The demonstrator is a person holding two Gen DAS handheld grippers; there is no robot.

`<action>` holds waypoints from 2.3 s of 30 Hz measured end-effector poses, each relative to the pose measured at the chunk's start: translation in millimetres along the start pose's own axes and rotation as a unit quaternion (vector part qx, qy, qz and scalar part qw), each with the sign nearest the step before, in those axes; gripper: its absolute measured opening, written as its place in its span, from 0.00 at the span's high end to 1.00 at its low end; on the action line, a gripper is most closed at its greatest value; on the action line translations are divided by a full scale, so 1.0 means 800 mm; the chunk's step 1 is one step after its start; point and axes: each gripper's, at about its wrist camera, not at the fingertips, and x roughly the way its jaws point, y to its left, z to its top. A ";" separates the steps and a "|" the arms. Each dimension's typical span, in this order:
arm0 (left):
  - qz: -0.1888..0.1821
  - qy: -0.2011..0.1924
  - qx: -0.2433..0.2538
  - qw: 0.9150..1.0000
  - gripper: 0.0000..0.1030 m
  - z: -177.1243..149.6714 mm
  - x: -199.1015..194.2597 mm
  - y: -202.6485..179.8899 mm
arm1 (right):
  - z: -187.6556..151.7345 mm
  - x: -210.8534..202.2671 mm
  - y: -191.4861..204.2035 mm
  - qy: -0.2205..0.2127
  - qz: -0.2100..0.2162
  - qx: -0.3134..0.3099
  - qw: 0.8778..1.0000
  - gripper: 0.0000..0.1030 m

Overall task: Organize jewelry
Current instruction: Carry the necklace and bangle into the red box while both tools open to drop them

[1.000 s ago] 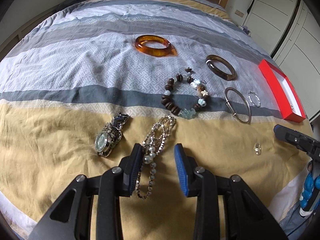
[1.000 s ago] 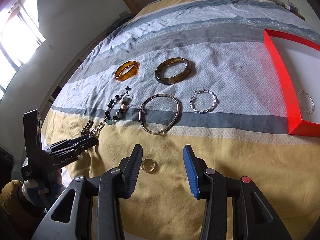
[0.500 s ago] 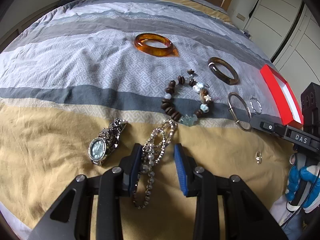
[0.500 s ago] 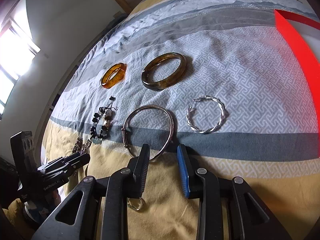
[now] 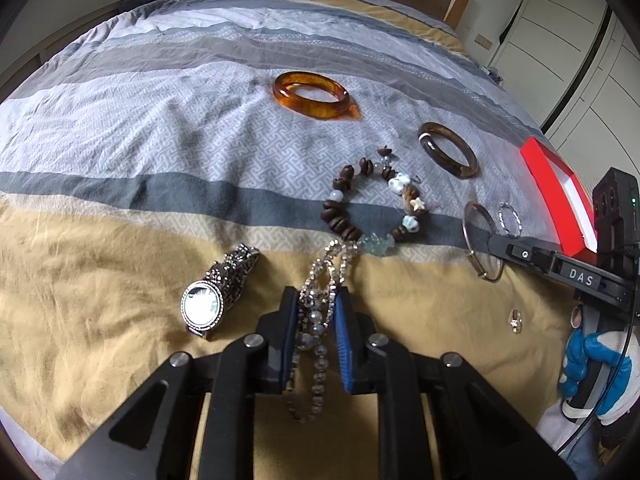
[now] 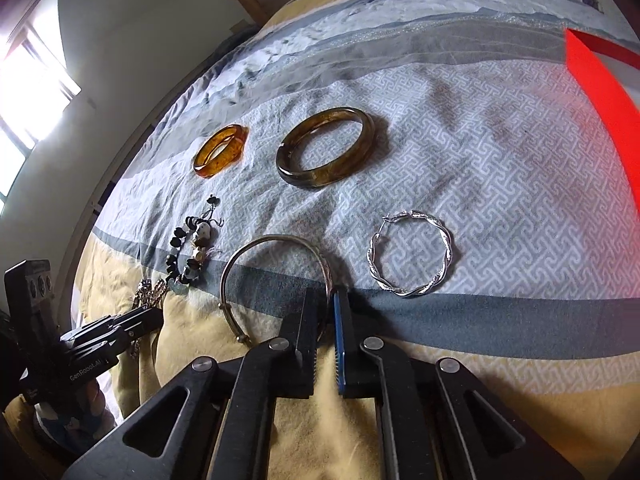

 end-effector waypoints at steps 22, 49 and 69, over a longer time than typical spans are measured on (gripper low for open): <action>0.004 -0.073 0.031 0.997 0.87 0.008 -0.125 -0.055 | -0.012 -0.192 0.047 -0.100 -0.038 -0.045 0.993 0.95; -0.126 -0.038 0.166 0.977 0.87 0.122 0.025 -0.411 | 0.035 -0.294 -0.249 -0.170 -0.157 0.070 0.970 0.95; -0.105 0.013 0.188 0.976 0.87 0.147 0.171 -0.472 | 0.081 -0.196 -0.322 -0.089 -0.206 0.033 0.974 0.96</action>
